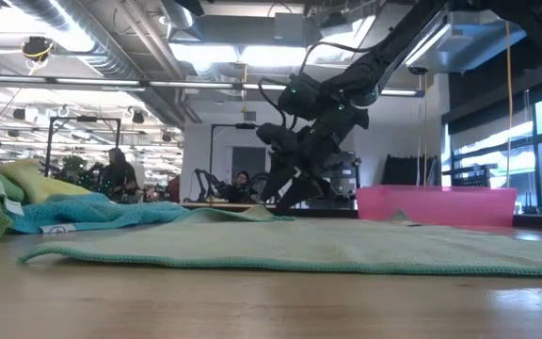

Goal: Fold microfiber towels
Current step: Fold the light green towel

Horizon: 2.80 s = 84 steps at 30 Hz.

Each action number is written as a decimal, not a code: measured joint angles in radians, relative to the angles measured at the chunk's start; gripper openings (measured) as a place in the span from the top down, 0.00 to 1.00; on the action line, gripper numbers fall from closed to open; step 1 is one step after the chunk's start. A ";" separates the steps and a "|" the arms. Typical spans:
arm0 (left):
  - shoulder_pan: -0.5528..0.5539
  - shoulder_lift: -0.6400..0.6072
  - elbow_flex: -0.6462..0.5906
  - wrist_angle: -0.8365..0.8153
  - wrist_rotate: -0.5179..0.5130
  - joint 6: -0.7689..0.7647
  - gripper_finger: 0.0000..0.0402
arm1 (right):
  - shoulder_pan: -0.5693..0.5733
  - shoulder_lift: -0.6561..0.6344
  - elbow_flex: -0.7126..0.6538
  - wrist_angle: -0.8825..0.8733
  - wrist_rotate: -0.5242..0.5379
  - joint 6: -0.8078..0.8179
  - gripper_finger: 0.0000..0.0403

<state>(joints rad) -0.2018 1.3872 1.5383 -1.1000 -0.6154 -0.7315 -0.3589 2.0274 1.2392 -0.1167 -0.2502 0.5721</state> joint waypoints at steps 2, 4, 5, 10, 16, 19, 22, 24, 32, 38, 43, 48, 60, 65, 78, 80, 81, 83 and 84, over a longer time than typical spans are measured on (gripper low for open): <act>0.006 0.000 0.000 0.000 0.000 0.000 0.59 | 0.008 0.020 0.000 0.030 -0.023 0.023 0.55; 0.007 0.000 0.000 0.000 0.000 0.000 0.59 | 0.016 0.041 0.000 0.046 -0.041 0.030 0.55; 0.007 0.000 0.000 0.000 0.002 0.000 0.59 | 0.018 0.047 0.000 0.051 -0.048 0.033 0.55; 0.007 0.000 0.000 0.002 0.029 -0.009 0.59 | 0.018 0.055 0.003 0.054 -0.077 0.078 0.58; 0.007 0.000 0.000 0.002 0.024 -0.018 0.59 | 0.018 0.052 0.032 0.047 -0.104 0.073 0.71; 0.007 0.000 0.000 0.002 0.016 -0.015 0.59 | 0.018 0.052 0.060 0.050 -0.110 0.064 0.81; 0.007 0.000 0.000 0.002 0.012 -0.010 0.59 | 0.018 0.052 0.095 0.048 -0.119 0.042 0.91; 0.007 0.000 0.000 0.002 0.003 -0.010 0.59 | 0.018 0.051 0.116 0.043 -0.120 0.019 0.96; 0.008 0.000 -0.074 0.034 -0.051 -0.010 0.59 | 0.017 0.050 0.131 -0.008 -0.135 0.031 0.96; 0.008 0.000 -0.258 0.251 -0.046 0.010 0.59 | 0.008 0.050 0.131 -0.004 -0.182 0.133 0.99; 0.024 0.000 -0.405 0.456 -0.050 0.077 0.59 | -0.005 0.050 0.131 -0.005 -0.224 0.205 0.96; 0.044 0.000 -0.434 0.500 -0.049 0.070 0.58 | -0.005 0.050 0.131 -0.002 -0.291 0.276 0.98; 0.093 0.032 -0.434 0.556 -0.057 0.297 0.59 | 0.003 0.050 0.132 0.221 -0.330 0.526 0.95; 0.100 0.079 -0.435 0.594 -0.054 0.298 0.59 | 0.003 0.051 0.132 0.215 -0.330 0.541 0.98; 0.082 0.246 -0.435 0.583 0.023 0.297 0.59 | -0.003 0.051 0.132 0.210 -0.334 0.526 0.96; 0.082 0.250 -0.435 0.553 0.003 0.293 0.59 | -0.003 0.050 0.132 0.210 -0.344 0.522 0.97; 0.083 0.250 -0.435 0.533 -0.008 0.291 0.59 | -0.003 0.050 0.132 0.210 -0.346 0.522 0.97; 0.084 0.250 -0.435 0.513 -0.032 0.290 0.59 | -0.003 0.050 0.132 0.210 -0.347 0.521 0.98; 0.086 0.250 -0.435 0.508 -0.040 0.290 0.59 | -0.003 0.050 0.132 0.210 -0.346 0.521 0.97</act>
<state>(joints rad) -0.1157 1.6375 1.1030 -0.5917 -0.6554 -0.4419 -0.3618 2.0777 1.3708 0.0929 -0.5966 1.0931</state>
